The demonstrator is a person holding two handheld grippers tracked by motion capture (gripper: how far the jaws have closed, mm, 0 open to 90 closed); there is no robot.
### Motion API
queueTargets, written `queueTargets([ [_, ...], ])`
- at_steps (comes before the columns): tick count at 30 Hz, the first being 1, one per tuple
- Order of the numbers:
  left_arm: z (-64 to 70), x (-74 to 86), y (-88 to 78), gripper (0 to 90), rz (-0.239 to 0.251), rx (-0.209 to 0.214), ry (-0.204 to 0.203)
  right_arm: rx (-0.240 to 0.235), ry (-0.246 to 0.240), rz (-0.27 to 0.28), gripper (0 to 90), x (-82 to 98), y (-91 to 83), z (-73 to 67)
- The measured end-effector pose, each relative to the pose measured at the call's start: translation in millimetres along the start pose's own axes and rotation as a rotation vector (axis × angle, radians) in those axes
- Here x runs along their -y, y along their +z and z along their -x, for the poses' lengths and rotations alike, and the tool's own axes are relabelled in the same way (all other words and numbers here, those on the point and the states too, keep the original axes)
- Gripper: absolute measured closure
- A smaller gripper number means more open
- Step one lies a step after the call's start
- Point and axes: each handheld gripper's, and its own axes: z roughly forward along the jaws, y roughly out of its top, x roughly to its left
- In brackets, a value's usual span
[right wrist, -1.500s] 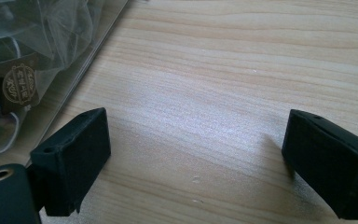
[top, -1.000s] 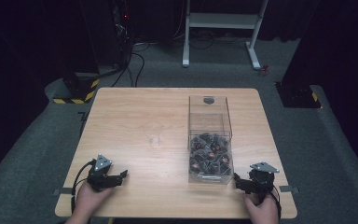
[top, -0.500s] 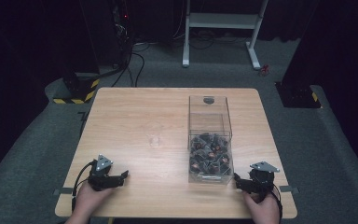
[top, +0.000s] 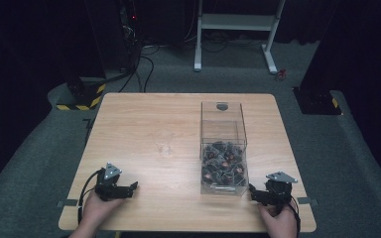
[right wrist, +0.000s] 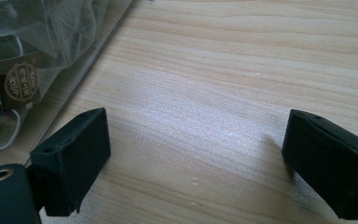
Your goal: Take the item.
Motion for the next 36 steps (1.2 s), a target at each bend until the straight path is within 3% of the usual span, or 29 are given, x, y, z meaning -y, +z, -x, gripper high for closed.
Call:
queueTargets([
  [8, -2.5, -7.0, -5.1, 7.0, 0.027, 0.034, -0.017, -0.001, 0.001, -0.001, 7.6, 0.0, 0.0, -0.1],
  [13, 0.1, -13.8, -7.3, 7.1, 0.041, 0.043, -0.006, -0.001, 0.001, -0.001, 7.6, 0.0, -0.1, -0.1],
  [23, 17.5, -32.4, -12.8, 7.2, 0.089, 0.073, 0.037, -0.001, 0.002, -0.001, 7.6, 0.0, -0.1, -0.2],
  [36, 35.7, -51.0, -16.8, 7.2, 0.145, 0.126, 0.055, 0.000, -0.002, 0.001, 7.6, 0.0, 0.0, 0.1],
])
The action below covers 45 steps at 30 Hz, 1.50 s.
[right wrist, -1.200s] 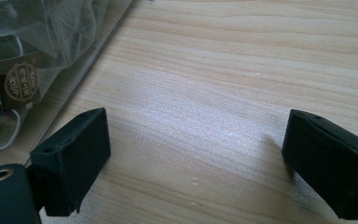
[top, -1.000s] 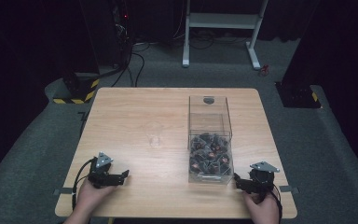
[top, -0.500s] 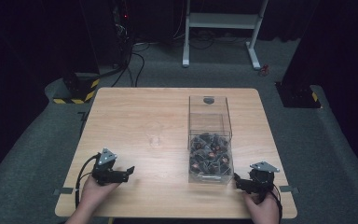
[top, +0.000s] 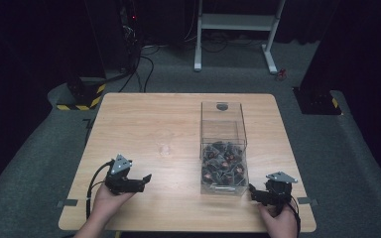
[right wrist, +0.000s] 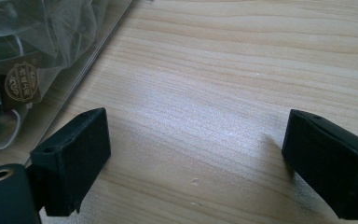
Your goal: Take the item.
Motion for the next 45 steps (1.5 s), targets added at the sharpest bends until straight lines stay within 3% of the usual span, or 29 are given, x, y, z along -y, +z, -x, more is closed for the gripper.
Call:
queueTargets([
  [11, 13.3, -16.5, 3.6, 7.1, 0.054, 0.051, -0.007, 0.000, 0.001, -0.001, 7.6, 0.0, 0.0, -0.1],
  [24, 26.4, -33.8, 6.4, 6.5, 0.106, 0.075, 0.010, 0.000, -0.001, 0.000, 7.6, 0.0, 0.0, 0.1],
  [37, 39.9, -45.9, 8.0, 8.5, 0.124, 0.126, 0.034, 0.000, 0.002, 0.000, 7.6, -0.1, 0.0, -0.1],
  [41, 43.7, -49.4, 8.7, 11.9, 0.124, 0.134, 0.060, 0.000, 0.002, 0.000, 7.7, -0.1, 0.0, -0.1],
  [45, 44.4, -51.3, 9.6, 10.6, 0.126, 0.163, 0.041, 0.000, 0.002, 0.000, 7.7, -0.1, 0.0, -0.1],
])
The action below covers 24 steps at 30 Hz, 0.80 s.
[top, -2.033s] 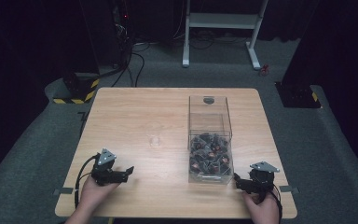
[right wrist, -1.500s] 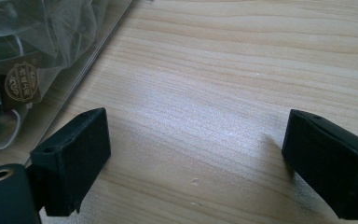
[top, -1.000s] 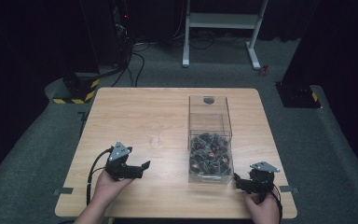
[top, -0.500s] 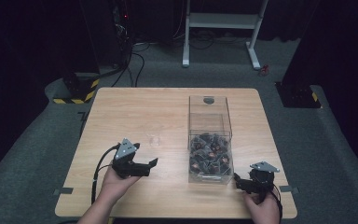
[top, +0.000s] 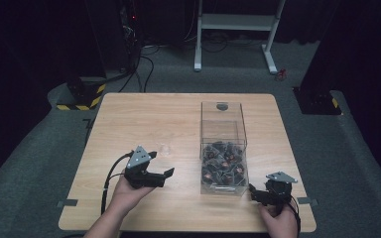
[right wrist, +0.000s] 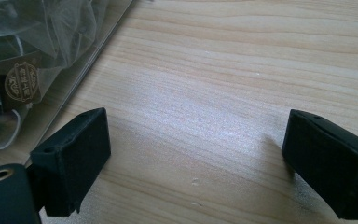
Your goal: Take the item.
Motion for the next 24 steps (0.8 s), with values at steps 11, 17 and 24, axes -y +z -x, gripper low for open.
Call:
queueTargets([
  [11, 4.6, -5.9, 4.4, 10.7, 0.014, 0.017, 0.005, 0.000, -0.001, 0.000, 7.6, 0.0, 0.0, 0.0],
  [17, 5.3, -11.2, 8.6, 14.4, 0.045, 0.030, -0.015, 0.000, 0.000, 0.000, 7.6, 0.0, 0.0, 0.0],
  [24, 10.6, -14.6, 12.3, 14.9, 0.050, 0.028, 0.006, 0.000, 0.001, 0.000, 7.6, 0.0, 0.0, -0.1],
])
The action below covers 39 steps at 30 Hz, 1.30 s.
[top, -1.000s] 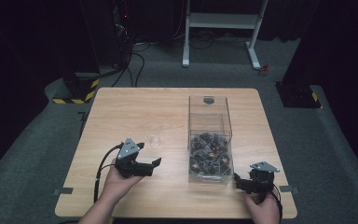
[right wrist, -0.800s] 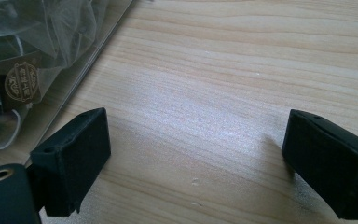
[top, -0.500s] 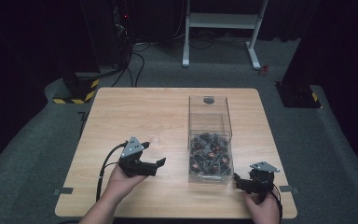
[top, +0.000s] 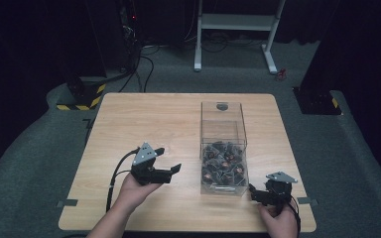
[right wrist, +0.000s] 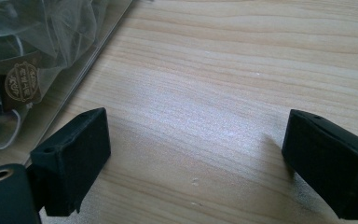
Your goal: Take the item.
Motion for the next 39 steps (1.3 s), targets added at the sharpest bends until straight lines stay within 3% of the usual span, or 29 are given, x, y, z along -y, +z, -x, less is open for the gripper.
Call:
queueTargets([
  [8, 12.4, -7.6, 8.6, 15.0, -0.029, 0.019, 0.040, 0.000, 0.000, 0.000, 7.6, 0.0, 0.0, 0.0],
  [23, 24.9, -16.8, 20.2, 14.5, -0.029, 0.065, 0.041, 0.000, -0.001, 0.000, 7.6, 0.0, 0.0, 0.1],
  [30, 31.8, -20.9, 27.0, 14.0, -0.041, 0.072, 0.071, -0.001, 0.000, -0.001, 7.7, 0.0, 0.0, -0.1],
  [35, 34.3, -21.9, 31.0, 14.0, -0.042, 0.111, 0.071, -0.008, -0.008, -0.002, 7.7, 0.1, -0.1, -0.3],
  [39, 36.5, -22.7, 34.1, 14.1, -0.038, 0.109, 0.069, -0.009, -0.010, -0.002, 7.7, 0.1, -0.1, -0.4],
])
